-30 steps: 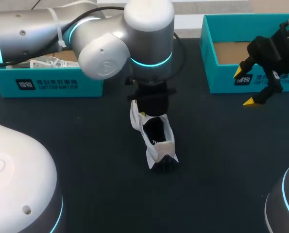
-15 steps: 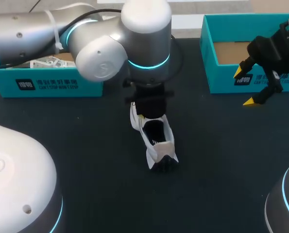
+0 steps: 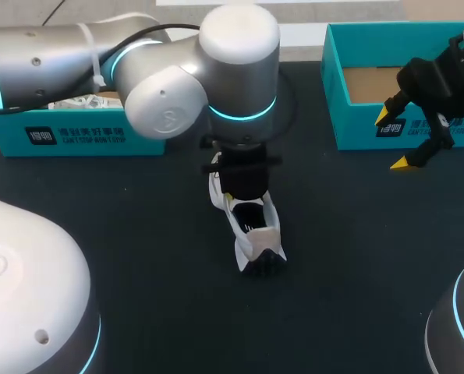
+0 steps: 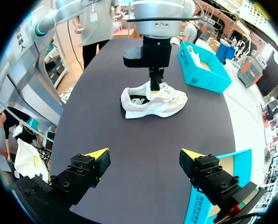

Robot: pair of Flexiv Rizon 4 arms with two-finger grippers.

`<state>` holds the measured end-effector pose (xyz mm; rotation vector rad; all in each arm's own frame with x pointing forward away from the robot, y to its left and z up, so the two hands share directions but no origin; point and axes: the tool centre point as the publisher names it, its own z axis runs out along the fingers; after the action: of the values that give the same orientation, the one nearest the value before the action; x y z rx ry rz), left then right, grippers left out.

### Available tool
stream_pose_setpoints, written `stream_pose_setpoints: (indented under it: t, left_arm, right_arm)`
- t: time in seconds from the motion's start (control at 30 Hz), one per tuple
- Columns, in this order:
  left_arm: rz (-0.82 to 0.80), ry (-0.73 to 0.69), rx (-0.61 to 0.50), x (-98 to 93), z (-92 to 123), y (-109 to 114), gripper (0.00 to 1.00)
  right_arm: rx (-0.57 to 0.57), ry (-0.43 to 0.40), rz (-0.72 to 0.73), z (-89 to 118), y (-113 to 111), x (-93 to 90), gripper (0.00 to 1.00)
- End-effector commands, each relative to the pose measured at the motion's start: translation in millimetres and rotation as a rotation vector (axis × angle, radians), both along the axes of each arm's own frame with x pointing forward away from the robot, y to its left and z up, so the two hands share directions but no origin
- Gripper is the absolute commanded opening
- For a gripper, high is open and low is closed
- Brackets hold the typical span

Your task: Take the shoe out of the shoebox, open the shoe tongue, remove and reinsert the insole, then place the shoe into the shoebox

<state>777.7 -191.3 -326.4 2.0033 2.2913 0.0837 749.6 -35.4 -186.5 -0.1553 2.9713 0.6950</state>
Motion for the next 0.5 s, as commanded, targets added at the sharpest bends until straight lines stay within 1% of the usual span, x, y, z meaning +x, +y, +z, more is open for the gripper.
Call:
stream_pose_setpoints:
  t: [0.03, 0.17, 0.2, 0.27, 0.37, 0.43, 0.5]
  left_arm:
    - [0.002, -0.007, -0.001, -0.2, -1, -2, 0.47]
    - [0.028, -0.012, -0.015, 0.4, -7, -5, 0.48]
    - [0.031, -0.012, -0.014, -0.7, -10, -6, 0.54]
    - [0.042, -0.012, -0.017, -2.1, -12, -8, 0.50]
    - [0.051, -0.010, -0.023, -4.8, -15, -11, 0.49]
    - [0.049, -0.008, -0.022, -6.4, -16, -12, 0.51]
    - [0.046, -0.008, -0.025, -7.7, -14, -13, 0.51]
  right_arm:
    - [-0.004, 0.002, -0.001, 0, 1, 1.2, 1.00]
    - [-0.004, 0.002, -0.001, 0, 1, 1.2, 1.00]
    - [-0.004, 0.002, -0.001, 0, 1, 1.2, 1.00]
    - [-0.004, 0.002, -0.001, 0, 1, 1.2, 1.00]
    - [-0.004, 0.002, -0.001, 0, 1, 1.2, 1.00]
    - [-0.004, 0.002, -0.001, 0, 1, 1.2, 1.00]
    - [-0.004, 0.002, -0.001, 0, 1, 1.2, 1.00]
